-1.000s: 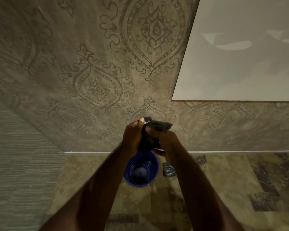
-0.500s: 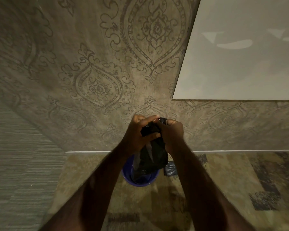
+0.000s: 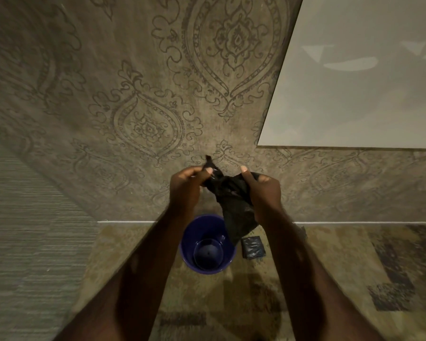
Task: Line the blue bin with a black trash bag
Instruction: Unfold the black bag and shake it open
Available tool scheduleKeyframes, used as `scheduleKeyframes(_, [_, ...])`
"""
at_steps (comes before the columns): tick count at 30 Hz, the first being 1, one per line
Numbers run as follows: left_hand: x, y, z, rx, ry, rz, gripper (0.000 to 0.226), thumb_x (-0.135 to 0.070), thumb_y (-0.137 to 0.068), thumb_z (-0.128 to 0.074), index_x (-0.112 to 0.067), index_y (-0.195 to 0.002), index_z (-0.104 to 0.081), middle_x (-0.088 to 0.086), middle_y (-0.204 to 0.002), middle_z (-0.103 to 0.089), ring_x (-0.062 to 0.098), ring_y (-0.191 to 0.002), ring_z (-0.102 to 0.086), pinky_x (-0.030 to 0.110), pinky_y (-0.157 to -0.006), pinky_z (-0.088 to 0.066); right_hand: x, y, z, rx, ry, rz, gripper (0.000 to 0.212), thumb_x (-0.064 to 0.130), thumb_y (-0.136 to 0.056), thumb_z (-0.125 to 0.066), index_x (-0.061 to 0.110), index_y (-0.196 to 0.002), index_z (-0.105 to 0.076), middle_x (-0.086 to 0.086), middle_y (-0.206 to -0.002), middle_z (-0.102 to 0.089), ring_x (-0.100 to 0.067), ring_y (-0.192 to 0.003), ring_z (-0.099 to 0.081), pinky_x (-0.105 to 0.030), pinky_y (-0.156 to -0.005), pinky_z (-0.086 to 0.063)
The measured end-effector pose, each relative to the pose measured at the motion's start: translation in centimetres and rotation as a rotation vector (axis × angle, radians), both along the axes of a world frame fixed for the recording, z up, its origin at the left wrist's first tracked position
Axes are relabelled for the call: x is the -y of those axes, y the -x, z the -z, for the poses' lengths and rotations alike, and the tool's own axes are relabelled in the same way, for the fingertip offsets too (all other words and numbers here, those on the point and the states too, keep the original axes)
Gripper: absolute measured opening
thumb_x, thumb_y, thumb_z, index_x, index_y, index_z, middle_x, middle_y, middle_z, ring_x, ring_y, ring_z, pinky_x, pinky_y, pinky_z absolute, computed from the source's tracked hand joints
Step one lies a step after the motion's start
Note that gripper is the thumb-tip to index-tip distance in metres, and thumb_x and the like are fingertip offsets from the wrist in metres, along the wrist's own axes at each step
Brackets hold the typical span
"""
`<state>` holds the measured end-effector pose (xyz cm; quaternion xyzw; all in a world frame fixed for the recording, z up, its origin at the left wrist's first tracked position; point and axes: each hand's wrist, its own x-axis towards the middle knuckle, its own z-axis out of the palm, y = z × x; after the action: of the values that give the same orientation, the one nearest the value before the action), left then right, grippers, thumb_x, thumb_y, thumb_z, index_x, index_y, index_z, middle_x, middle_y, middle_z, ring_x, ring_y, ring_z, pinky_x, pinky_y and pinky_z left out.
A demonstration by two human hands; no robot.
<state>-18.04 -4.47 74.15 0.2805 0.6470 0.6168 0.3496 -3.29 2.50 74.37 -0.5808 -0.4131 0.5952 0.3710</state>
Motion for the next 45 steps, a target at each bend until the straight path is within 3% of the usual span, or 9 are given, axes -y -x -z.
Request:
scheduleKeyframes(7, [-0.5,0.0,0.0,0.496,-0.082,-0.266,0.020,-0.009,-0.093,-0.060,-0.004,-0.112,-0.062,0.006,-0.079,-0.063,0.013,-0.067,-0.060,0.024,-0.063,-0.053,0.0,-1.6,1.8,-0.009,0.185,0.088,0.035,0.045,-0.090,-0.064,0.011,-0.098,-0.067,-0.007,-0.081,-0.067,-0.014,-0.056,-0.056,-0.023,-0.038,-0.038])
scheduleKeyframes(12, [-1.6,-0.7,-0.4,0.475,-0.139,-0.282,0.031,-0.004,-0.092,-0.059,-0.002,-0.123,-0.056,0.005,-0.074,-0.059,0.010,-0.063,-0.056,0.022,-0.059,-0.051,1.6,-1.4,3.5,0.282,0.001,0.046,0.081,0.048,-0.085,-0.068,0.020,-0.147,-0.023,-0.024,-0.139,-0.049,-0.037,-0.114,-0.059,-0.047,-0.087,-0.056])
scheduleKeyframes(15, [-2.2,-0.5,-1.0,0.440,-0.176,-0.246,0.037,-0.001,-0.086,-0.067,-0.011,-0.120,-0.056,0.011,-0.089,-0.067,0.014,-0.071,-0.062,0.020,-0.054,-0.050,2.2,-1.6,2.8,0.518,-0.278,-0.073,0.078,0.080,-0.077,-0.050,0.039,-0.141,-0.033,-0.009,-0.150,-0.031,-0.029,-0.121,-0.047,-0.046,-0.093,-0.049])
scheduleKeyframes(18, [-2.7,-0.4,-1.2,0.405,-0.188,-0.186,0.040,-0.002,-0.082,-0.072,-0.013,-0.116,-0.056,0.014,-0.092,-0.071,0.015,-0.069,-0.067,0.021,-0.053,-0.052,2.5,-0.7,1.9,0.723,-0.524,-0.270,0.076,0.087,-0.068,-0.047,0.037,-0.123,-0.059,-0.002,-0.135,-0.049,-0.023,-0.123,-0.045,-0.047,-0.096,-0.045])
scheduleKeyframes(21, [-2.8,-0.5,-1.6,0.310,-0.168,-0.129,0.040,-0.004,-0.079,-0.076,-0.014,-0.113,-0.058,0.014,-0.087,-0.073,0.016,-0.070,-0.071,0.023,-0.057,-0.053,1.9,0.0,1.4,0.580,-0.680,-0.351,0.022,0.040,-0.088,-0.064,0.022,-0.097,-0.073,0.000,-0.092,-0.069,-0.015,-0.084,-0.065,-0.036,-0.074,-0.054])
scheduleKeyframes(23, [-2.7,0.0,-1.8,0.247,-0.159,-0.107,0.043,-0.007,-0.078,-0.078,-0.013,-0.115,-0.057,0.018,-0.088,-0.072,0.018,-0.072,-0.070,0.024,-0.058,-0.054,1.3,0.1,1.2,0.454,-0.671,-0.355,0.015,0.019,-0.093,-0.062,0.023,-0.083,-0.073,0.009,-0.071,-0.065,0.000,-0.063,-0.060,-0.023,-0.063,-0.049])
scheduleKeyframes(33, [-1.5,1.3,-1.3,0.346,-0.132,-0.040,0.050,-0.005,-0.079,-0.077,-0.015,-0.119,-0.049,0.012,-0.080,-0.066,0.013,-0.058,-0.061,0.025,-0.058,-0.052,2.8,0.8,1.7,-0.152,-0.200,-0.209,0.033,0.022,-0.099,-0.056,0.016,-0.071,-0.073,-0.020,-0.079,-0.066,-0.031,-0.076,-0.061,-0.048,-0.071,-0.050])
scheduleKeyframes(39, [-0.9,-2.2,0.1,0.226,0.099,0.041,0.099,-0.049,-0.055,-0.084,-0.035,-0.136,-0.028,0.002,-0.087,-0.072,0.016,-0.080,-0.073,0.033,-0.071,-0.059,3.5,2.1,2.5,0.044,-0.335,-0.184,0.027,0.018,-0.099,-0.053,0.010,-0.080,-0.070,-0.017,-0.076,-0.070,-0.040,-0.072,-0.066,-0.046,-0.068,-0.054])
scheduleKeyframes(45, [-1.4,-2.2,0.6,0.228,0.106,-0.025,0.076,-0.011,-0.083,-0.073,-0.020,-0.146,-0.032,0.009,-0.092,-0.073,0.025,-0.089,-0.072,0.048,-0.085,-0.059,3.5,1.8,2.4,0.200,-0.480,-0.183,0.014,0.021,-0.091,-0.068,0.014,-0.087,-0.078,-0.002,-0.075,-0.075,-0.019,-0.068,-0.071,-0.038,-0.069,-0.059])
